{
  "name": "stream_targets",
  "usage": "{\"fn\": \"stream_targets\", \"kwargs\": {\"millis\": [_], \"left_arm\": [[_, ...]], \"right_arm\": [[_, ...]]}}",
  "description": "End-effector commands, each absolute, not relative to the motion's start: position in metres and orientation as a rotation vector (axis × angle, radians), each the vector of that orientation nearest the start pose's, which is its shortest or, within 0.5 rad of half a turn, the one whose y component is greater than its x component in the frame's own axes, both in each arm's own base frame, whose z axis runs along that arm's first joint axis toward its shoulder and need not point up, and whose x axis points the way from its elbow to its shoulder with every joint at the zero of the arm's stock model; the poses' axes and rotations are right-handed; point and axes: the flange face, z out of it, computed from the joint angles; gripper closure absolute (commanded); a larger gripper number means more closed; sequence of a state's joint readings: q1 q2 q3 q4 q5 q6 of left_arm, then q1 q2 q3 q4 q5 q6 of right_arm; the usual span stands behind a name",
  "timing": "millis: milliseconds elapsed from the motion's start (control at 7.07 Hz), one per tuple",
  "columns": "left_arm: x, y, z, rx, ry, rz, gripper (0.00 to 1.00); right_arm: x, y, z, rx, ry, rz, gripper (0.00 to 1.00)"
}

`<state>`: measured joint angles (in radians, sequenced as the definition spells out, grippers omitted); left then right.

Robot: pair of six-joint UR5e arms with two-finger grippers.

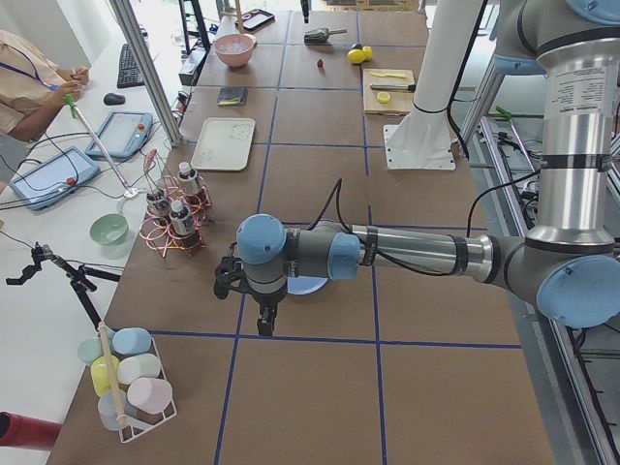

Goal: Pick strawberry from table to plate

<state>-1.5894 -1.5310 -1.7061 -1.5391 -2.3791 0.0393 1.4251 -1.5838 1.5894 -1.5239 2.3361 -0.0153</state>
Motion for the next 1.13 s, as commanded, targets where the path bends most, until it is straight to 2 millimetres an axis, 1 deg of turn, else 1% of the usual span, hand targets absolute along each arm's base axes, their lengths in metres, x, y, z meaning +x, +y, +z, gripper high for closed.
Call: {"fn": "stream_targets", "kwargs": {"millis": [0, 141, 283, 424, 565, 707, 848, 990], "left_arm": [[-0.075, -0.474, 0.600, 0.117, 0.768, 0.054, 0.00], [-0.074, -0.472, 0.604, 0.110, 0.767, 0.052, 0.00], [-0.075, -0.472, 0.593, 0.129, 0.766, 0.058, 0.00], [-0.074, -0.473, 0.587, 0.141, 0.765, 0.065, 0.00], [-0.073, -0.472, 0.575, 0.162, 0.774, 0.073, 0.00], [-0.072, -0.472, 0.574, 0.162, 0.768, 0.076, 0.00], [-0.065, -0.474, 0.568, 0.172, 0.782, 0.096, 0.00], [-0.020, -0.480, 0.563, 0.136, 0.837, 0.173, 0.00]], "right_arm": [[-0.008, -0.495, 0.649, 0.005, -0.768, -0.175, 0.00], [-0.008, -0.496, 0.648, 0.007, -0.768, -0.176, 0.00], [-0.008, -0.496, 0.648, 0.008, -0.770, -0.177, 0.00], [-0.008, -0.497, 0.645, 0.012, -0.772, -0.178, 0.00], [-0.010, -0.497, 0.645, 0.008, -0.796, -0.177, 0.00], [-0.010, -0.497, 0.642, 0.012, -0.802, -0.181, 0.00], [-0.011, -0.498, 0.640, 0.016, -0.809, -0.183, 0.00], [-0.013, -0.497, 0.638, 0.017, -0.827, -0.186, 0.00]]}}
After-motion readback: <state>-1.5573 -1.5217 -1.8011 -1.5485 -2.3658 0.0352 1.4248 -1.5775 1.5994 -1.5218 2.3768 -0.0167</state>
